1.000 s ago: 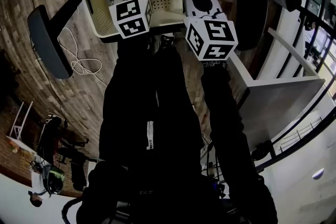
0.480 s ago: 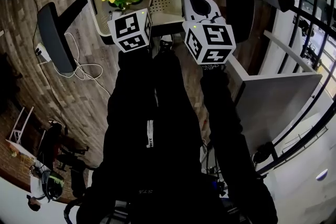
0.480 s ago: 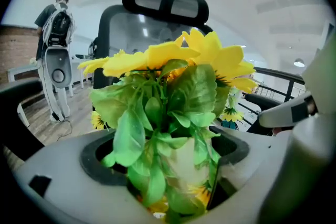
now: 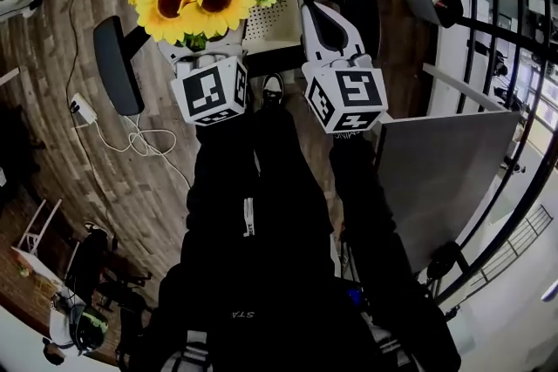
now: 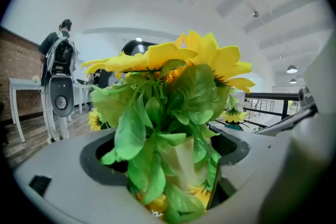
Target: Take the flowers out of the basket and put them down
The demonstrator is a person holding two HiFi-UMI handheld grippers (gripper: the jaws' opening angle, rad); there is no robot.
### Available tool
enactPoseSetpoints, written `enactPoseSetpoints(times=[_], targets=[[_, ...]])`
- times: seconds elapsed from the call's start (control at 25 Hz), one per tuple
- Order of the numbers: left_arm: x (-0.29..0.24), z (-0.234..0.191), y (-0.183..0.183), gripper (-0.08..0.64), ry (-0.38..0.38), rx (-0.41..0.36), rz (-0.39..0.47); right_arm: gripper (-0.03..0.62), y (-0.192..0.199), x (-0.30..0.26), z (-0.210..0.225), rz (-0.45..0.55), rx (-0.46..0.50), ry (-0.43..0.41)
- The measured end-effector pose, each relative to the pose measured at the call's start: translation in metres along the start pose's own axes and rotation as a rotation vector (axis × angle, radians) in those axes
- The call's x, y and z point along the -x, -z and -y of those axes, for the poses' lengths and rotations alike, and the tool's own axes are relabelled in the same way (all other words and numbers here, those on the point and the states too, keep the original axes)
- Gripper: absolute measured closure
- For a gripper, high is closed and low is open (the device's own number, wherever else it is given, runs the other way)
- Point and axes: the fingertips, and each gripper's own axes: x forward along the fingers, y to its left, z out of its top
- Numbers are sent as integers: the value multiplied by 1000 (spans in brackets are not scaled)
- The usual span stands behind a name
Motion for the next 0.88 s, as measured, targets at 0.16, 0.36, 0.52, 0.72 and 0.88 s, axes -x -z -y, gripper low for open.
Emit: enactPoseSetpoints(times=[0.16,0.36,0.52,0.72,0.88], targets=[[15,17,-71,71,27,-26,94,580,-54,34,-5,81,10,18],[49,39,-136,71,62,-32,144,580,-108,88,-21,164,28,44],[72,80,-176,71,116,-48,165,580,-145,142,-13,236,36,88],[92,137,-223,71,194,-63,188,580,-184,204,4,304,40,152],[100,139,-232,71,261,-61,199,580,-190,219,-10,334,59,223]])
